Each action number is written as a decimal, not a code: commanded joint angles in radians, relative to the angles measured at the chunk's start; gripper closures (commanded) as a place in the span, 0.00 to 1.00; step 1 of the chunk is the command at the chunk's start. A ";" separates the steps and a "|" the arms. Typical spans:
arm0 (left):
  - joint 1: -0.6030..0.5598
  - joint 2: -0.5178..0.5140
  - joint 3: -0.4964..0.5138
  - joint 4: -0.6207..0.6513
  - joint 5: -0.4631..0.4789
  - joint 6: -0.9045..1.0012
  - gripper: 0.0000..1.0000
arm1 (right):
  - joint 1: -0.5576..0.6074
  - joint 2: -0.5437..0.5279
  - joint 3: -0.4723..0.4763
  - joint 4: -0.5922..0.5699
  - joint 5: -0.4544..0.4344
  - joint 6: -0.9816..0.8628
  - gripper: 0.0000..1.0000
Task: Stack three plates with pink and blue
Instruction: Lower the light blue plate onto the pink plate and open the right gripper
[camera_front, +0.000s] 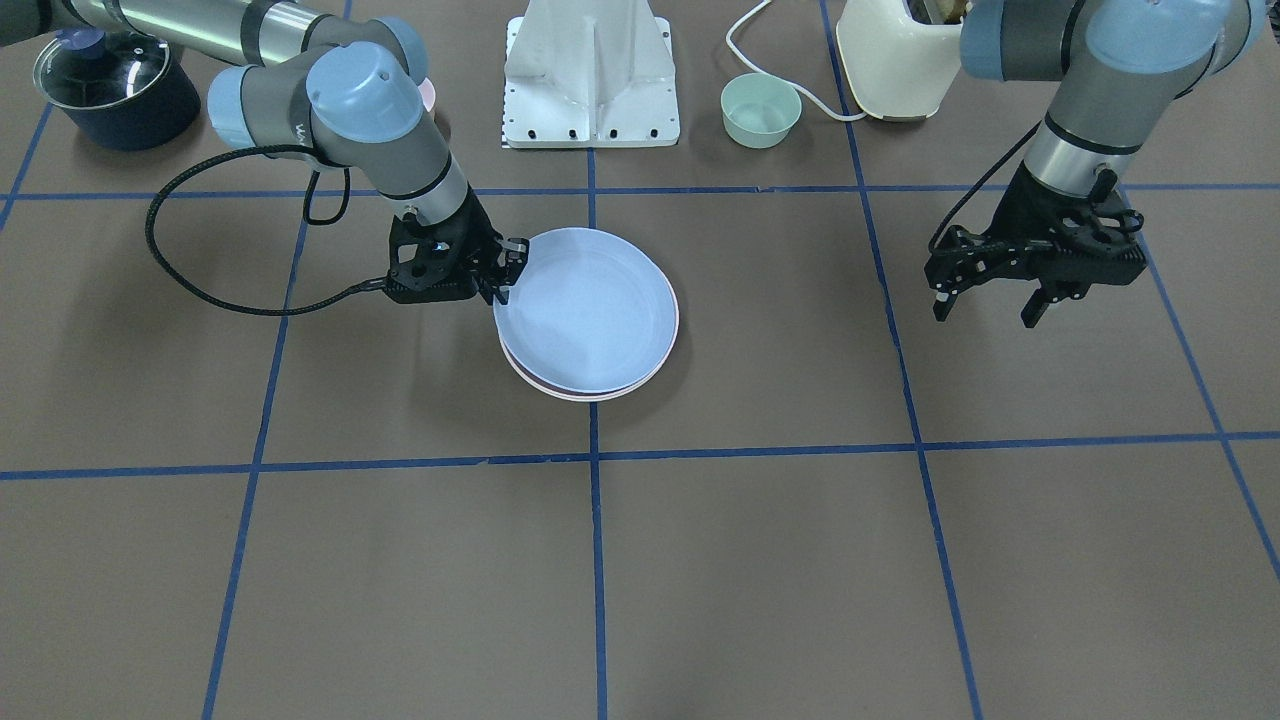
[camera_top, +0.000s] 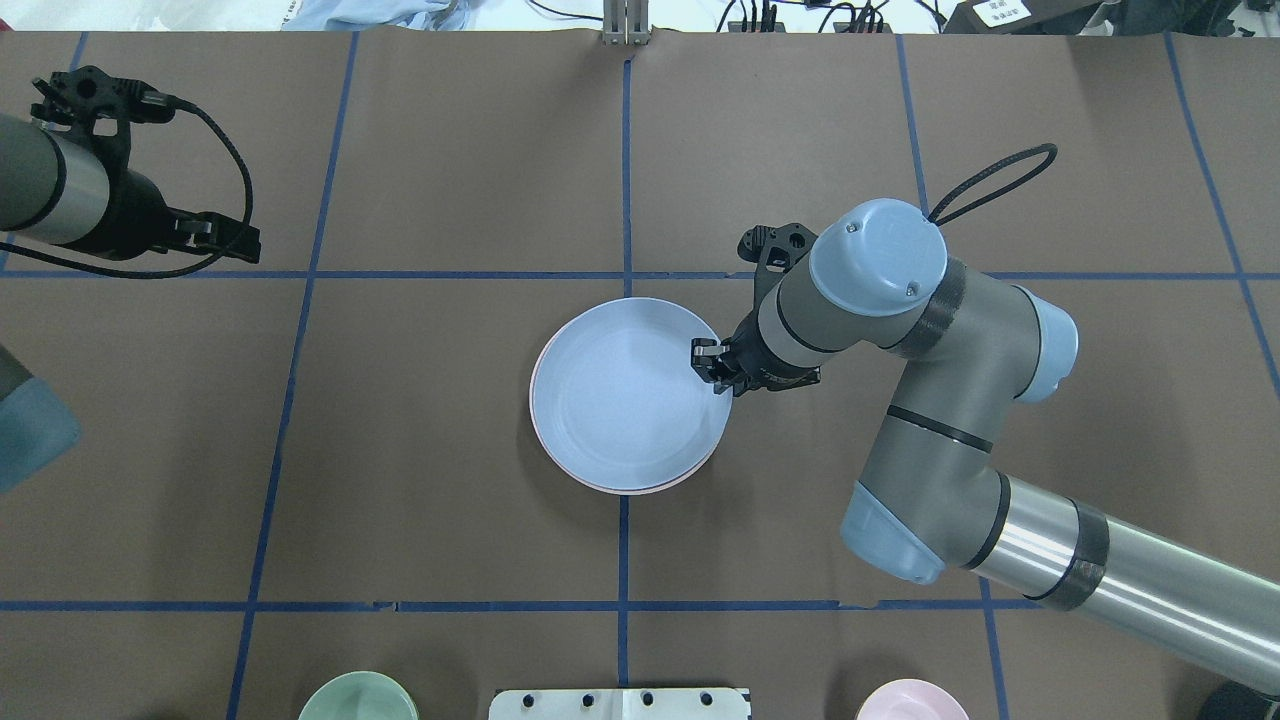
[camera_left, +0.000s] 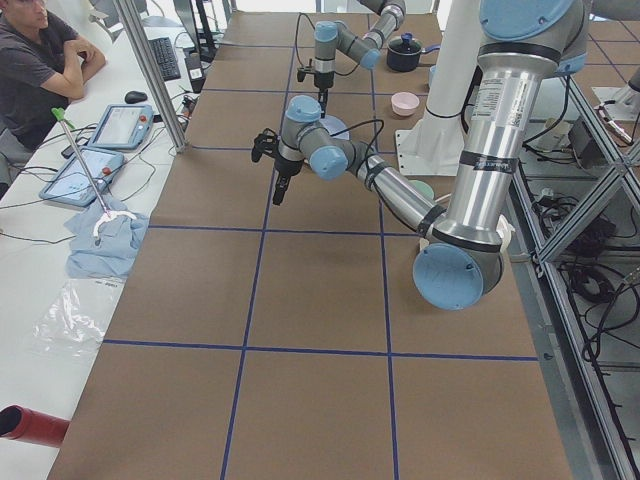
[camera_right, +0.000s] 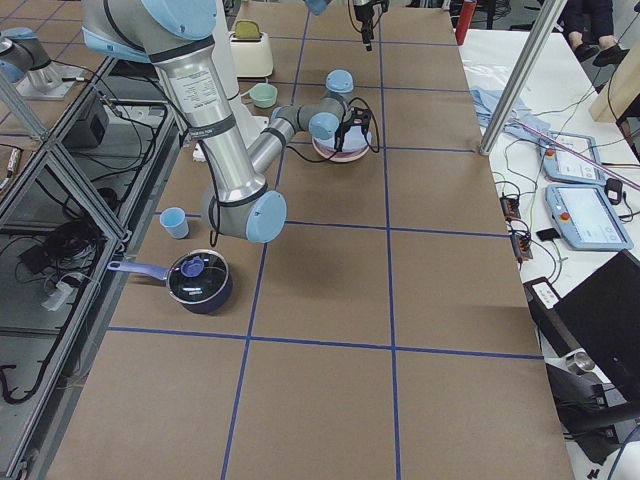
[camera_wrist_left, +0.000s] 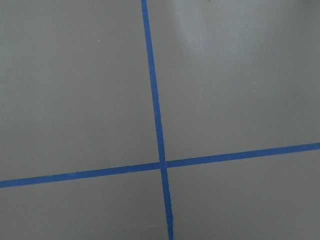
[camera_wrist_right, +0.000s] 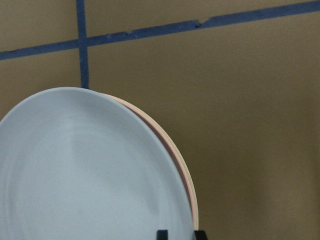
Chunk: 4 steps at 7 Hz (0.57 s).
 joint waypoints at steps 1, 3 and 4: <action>0.000 -0.001 -0.004 0.000 0.000 -0.002 0.00 | 0.002 0.001 0.012 -0.001 -0.001 0.006 0.00; -0.017 0.001 -0.005 -0.002 -0.009 0.006 0.00 | 0.074 -0.010 0.106 -0.132 0.017 -0.007 0.00; -0.032 0.007 -0.010 -0.003 -0.059 0.042 0.00 | 0.114 -0.015 0.178 -0.279 0.020 -0.089 0.00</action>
